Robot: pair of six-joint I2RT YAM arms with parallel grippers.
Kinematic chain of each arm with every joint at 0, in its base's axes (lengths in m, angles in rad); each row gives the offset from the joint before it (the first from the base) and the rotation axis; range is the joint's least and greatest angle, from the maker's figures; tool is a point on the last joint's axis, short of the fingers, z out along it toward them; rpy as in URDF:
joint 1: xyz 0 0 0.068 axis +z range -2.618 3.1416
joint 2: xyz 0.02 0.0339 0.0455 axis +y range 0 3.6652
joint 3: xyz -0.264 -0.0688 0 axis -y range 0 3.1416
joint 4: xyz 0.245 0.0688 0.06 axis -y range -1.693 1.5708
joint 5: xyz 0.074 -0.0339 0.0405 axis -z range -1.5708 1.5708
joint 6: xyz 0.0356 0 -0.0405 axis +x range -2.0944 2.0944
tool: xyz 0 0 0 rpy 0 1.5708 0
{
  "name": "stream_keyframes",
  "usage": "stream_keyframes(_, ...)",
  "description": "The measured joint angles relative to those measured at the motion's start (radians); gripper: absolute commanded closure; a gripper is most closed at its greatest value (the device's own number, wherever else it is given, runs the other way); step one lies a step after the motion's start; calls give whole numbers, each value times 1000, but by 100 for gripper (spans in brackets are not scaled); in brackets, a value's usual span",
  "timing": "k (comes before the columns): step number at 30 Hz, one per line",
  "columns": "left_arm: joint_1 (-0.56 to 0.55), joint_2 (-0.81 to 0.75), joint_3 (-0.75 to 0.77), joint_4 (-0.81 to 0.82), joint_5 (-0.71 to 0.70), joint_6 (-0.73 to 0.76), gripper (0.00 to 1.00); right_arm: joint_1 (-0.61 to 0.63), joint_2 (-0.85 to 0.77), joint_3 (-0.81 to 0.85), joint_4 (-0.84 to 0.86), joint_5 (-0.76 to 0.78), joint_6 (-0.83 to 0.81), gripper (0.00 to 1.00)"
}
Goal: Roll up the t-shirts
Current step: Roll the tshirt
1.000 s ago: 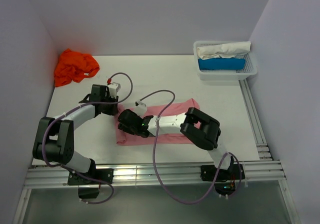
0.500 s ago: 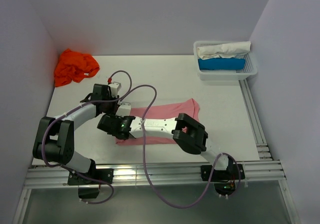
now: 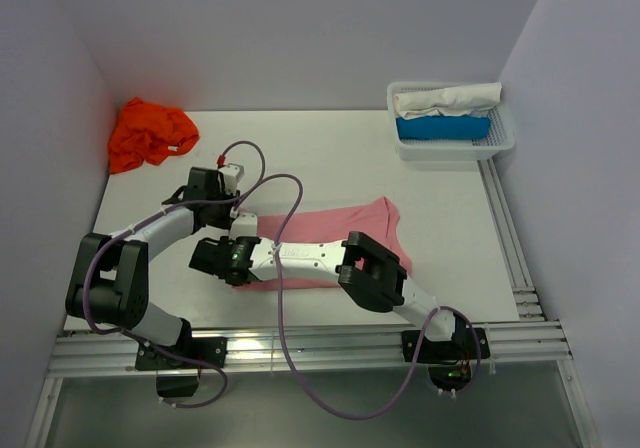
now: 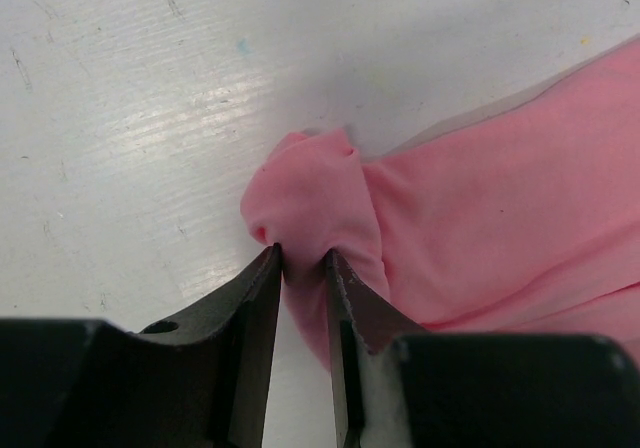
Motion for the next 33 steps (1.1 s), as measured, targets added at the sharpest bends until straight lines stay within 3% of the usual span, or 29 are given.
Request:
stream_keyframes(6, 0, 1, 0, 0, 0, -2, 69, 2, 3, 11, -11, -24, -5, 53)
stream_keyframes(10, 0, 3, 0, 0, 0, -6, 67, 2, 4, 11, -5, -60, -11, 71)
stream_keyframes(11, 0, 3, 0, 0, 0, -7, 61, 2, 4, 8, 5, -70, -10, 78)
stream_keyframes(14, 0, 3, 0, 0, 1, -11, 51, 2, -7, -45, 70, -97, -10, 84)
stream_keyframes(20, -5, -3, 2, -1, 5, -11, 30, -29, -161, -359, 340, -163, 39, 86)
stream_keyframes(33, 1, -83, 43, -27, 82, -4, 24, -103, -330, -901, 1046, -314, 249, 89)
